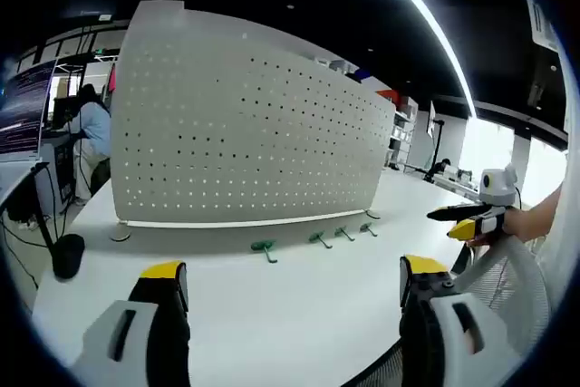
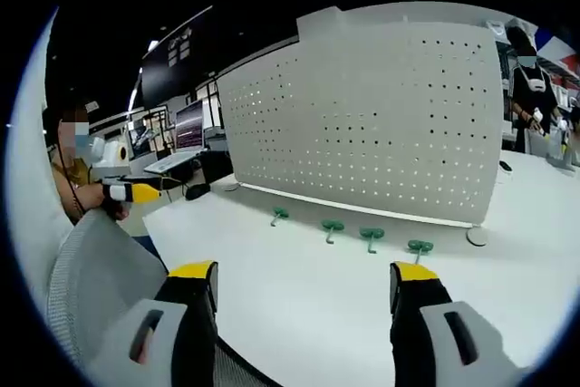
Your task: Insert the hook assembly into the mounting plate slot until the hook locks in place.
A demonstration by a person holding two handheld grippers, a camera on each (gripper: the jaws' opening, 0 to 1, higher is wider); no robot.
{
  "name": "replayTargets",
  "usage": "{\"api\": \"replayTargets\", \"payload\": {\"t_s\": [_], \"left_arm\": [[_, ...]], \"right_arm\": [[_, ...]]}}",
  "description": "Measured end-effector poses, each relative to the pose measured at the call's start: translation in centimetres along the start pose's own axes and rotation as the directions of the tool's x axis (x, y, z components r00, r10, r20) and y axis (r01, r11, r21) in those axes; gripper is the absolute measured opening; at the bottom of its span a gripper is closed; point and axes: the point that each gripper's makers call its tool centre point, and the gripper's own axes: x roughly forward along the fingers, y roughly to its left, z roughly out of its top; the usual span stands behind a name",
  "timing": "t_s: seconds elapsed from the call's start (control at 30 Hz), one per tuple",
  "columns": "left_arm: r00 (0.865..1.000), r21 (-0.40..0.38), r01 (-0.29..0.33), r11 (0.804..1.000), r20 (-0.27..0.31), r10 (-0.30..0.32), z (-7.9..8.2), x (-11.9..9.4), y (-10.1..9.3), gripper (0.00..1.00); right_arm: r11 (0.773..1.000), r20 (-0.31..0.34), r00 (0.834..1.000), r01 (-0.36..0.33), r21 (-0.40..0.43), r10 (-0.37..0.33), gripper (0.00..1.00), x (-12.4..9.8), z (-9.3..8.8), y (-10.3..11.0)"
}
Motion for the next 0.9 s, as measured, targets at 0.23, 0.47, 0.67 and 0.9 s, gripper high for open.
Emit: {"api": "replayTargets", "payload": {"t_s": [0.23, 0.47, 0.67, 0.9], "left_arm": [[1.000, -0.002, 0.002, 1.000, -0.004, -0.002, -0.09, 0.04, -0.03, 0.99], [1.000, -0.007, 0.003, 1.000, -0.007, -0.003, -0.13, 0.04, -0.06, 0.99], [1.000, -0.012, -0.002, 1.000, -0.001, 0.002, 0.04, -0.03, 0.03, 1.00], [1.000, -0.016, 0.013, 1.000, 0.006, -0.012, 0.85, -0.45, -0.03, 1.00]], "right_arm": [[1.000, -0.004, 1.000, 0.010, 0.004, -0.010, 0.77, -0.04, -0.02, -0.20], [1.000, 0.005, 1.000, 0.012, -0.006, -0.012, 0.77, -0.09, 0.19, -0.19], [1.000, 0.017, 1.000, 0.004, -0.005, -0.004, 0.75, -0.13, 0.48, -0.13], [1.000, 0.001, 1.000, -0.014, -0.017, 0.014, 0.77, -0.35, 0.88, 0.00]]}}
